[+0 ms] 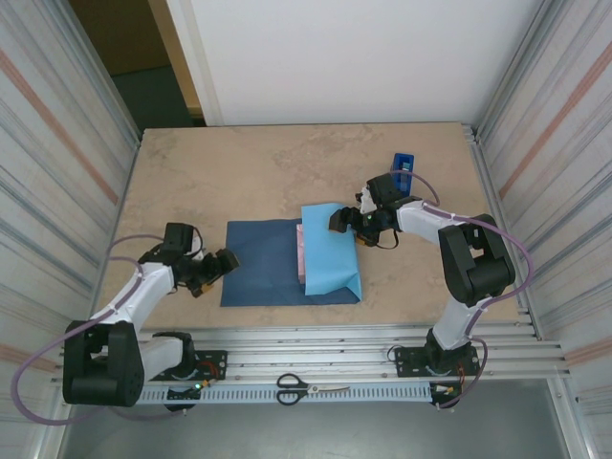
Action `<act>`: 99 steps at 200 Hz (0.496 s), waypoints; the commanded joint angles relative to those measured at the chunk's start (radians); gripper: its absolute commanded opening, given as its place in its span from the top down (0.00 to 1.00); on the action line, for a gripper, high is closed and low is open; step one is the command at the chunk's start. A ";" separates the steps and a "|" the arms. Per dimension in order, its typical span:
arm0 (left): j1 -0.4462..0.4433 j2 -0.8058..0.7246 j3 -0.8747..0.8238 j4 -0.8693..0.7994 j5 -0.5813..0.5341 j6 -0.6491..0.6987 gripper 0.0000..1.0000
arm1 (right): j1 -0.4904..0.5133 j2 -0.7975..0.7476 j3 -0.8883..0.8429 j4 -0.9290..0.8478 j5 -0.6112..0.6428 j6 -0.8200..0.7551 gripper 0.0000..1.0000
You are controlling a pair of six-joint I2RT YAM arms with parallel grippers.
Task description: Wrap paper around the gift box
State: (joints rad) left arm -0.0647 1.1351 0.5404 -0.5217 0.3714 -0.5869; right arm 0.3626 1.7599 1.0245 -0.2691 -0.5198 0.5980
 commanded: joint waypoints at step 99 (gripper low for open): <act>-0.021 0.092 -0.028 0.095 0.083 0.027 0.19 | 0.041 0.068 -0.039 -0.141 0.121 0.005 0.17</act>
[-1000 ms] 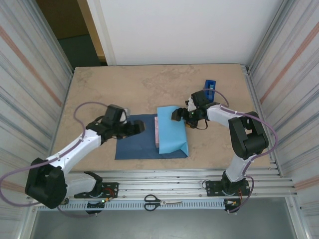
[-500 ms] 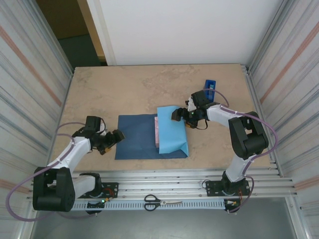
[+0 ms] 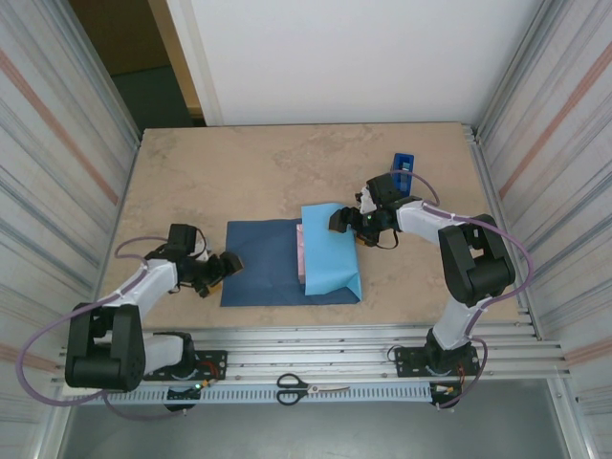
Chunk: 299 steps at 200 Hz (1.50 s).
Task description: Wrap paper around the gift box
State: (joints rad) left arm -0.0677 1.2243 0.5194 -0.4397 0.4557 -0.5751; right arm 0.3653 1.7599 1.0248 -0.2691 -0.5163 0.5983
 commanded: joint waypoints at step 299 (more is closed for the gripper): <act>-0.066 -0.218 -0.088 -0.101 -0.069 -0.143 0.14 | 0.041 0.056 -0.047 -0.154 0.125 0.006 0.18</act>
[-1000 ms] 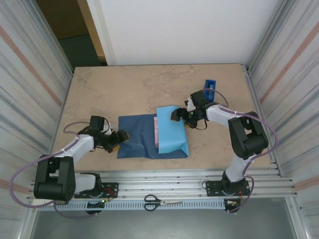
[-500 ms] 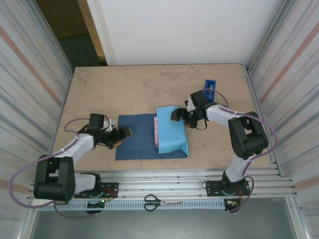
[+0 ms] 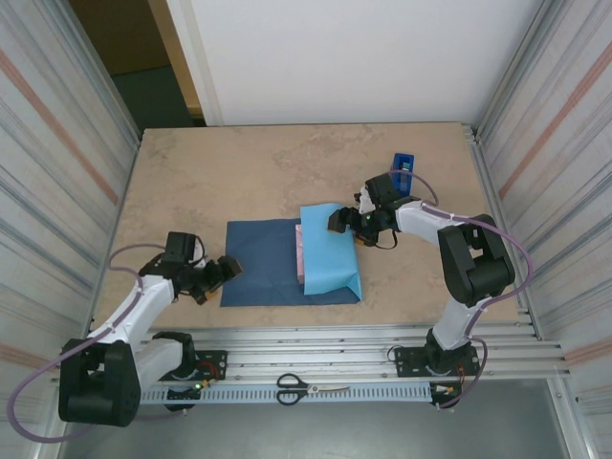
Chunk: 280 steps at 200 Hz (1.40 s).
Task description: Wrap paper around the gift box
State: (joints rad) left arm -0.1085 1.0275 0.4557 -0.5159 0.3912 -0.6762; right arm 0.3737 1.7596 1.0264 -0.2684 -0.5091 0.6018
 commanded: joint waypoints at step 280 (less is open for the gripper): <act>-0.004 0.225 0.096 0.299 0.214 0.067 0.31 | 0.039 0.038 -0.057 -0.160 0.127 0.009 0.18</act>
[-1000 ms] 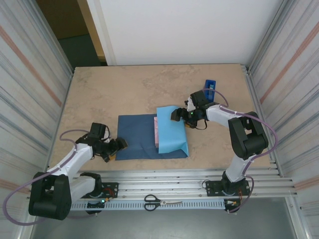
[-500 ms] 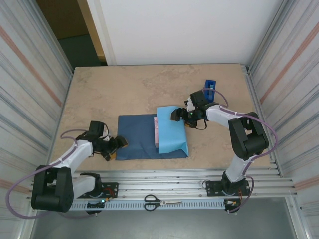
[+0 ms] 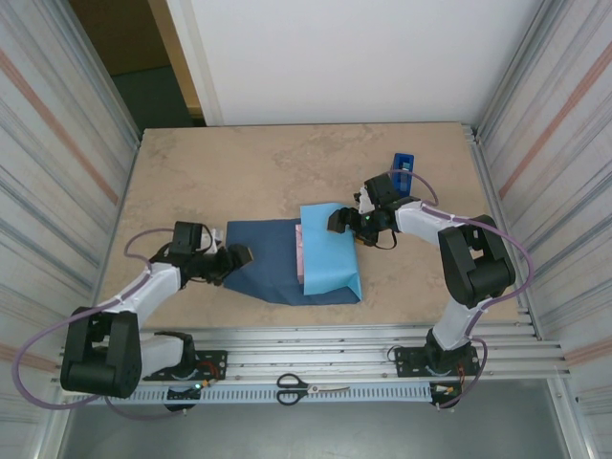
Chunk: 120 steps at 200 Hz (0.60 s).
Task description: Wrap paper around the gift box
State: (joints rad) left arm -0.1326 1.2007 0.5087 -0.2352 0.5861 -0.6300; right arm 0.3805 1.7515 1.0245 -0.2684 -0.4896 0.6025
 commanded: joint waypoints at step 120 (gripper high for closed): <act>0.043 0.164 0.070 -0.058 0.117 0.068 0.57 | 0.037 0.042 -0.049 -0.175 0.107 0.005 0.18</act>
State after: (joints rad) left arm -0.0971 1.3655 0.5674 -0.2413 0.6579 -0.6014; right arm 0.3851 1.7489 1.0245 -0.2699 -0.4828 0.6174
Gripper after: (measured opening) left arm 0.444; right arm 0.823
